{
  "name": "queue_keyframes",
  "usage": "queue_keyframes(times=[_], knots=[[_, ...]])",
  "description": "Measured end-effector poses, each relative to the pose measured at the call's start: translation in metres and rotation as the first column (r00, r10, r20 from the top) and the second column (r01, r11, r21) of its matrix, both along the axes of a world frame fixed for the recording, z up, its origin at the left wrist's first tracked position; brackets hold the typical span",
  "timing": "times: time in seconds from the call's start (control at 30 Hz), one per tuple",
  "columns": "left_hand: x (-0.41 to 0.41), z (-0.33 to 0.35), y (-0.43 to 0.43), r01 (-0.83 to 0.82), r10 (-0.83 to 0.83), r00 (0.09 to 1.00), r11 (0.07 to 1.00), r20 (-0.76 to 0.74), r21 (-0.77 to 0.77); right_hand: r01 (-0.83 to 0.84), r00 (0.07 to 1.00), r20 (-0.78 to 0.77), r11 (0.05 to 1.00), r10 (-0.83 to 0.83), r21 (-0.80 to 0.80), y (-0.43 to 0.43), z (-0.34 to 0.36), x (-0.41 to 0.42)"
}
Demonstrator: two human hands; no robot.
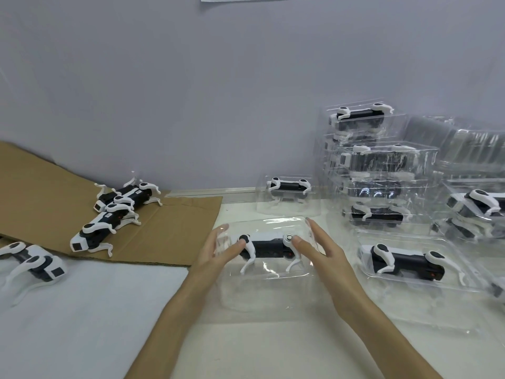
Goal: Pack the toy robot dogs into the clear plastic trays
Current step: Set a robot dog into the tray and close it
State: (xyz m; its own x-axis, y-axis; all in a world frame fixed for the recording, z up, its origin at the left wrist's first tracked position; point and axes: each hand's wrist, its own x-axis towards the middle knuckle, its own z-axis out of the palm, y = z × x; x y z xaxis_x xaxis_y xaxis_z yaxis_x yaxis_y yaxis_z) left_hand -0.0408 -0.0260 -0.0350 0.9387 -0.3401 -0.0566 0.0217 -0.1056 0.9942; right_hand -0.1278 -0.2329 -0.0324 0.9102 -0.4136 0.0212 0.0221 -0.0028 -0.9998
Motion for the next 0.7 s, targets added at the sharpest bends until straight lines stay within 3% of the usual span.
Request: queue_keyframes(times=[0.17, 0.37, 0.53, 0.7], knots=[[0.0016, 0.0034, 0.0009, 0.032, -0.031, 0.999, 0.994, 0.014, -0.106, -0.091, 0.993, 0.079, 0.996, 0.092, -0.019, 0.0001, 0.0092, -0.0046], [-0.0009, 0.0018, 0.0011, -0.007, 0.03, 0.997, 0.948, 0.066, -0.317, -0.06, 0.989, 0.133, 0.998, 0.062, -0.024, -0.0035, 0.0082, -0.0038], [0.0036, 0.0044, 0.005, 0.011, 0.029, 0.992, 0.951, 0.126, -0.309, -0.227, 0.97, 0.11, 0.97, 0.217, 0.091, -0.0064, 0.0047, -0.0037], [0.0042, 0.0005, 0.0029, 0.03, 0.021, 0.983, 0.962, 0.182, -0.272, -0.069, 0.991, 0.12, 0.995, 0.06, 0.067, -0.0085, 0.004, -0.0019]])
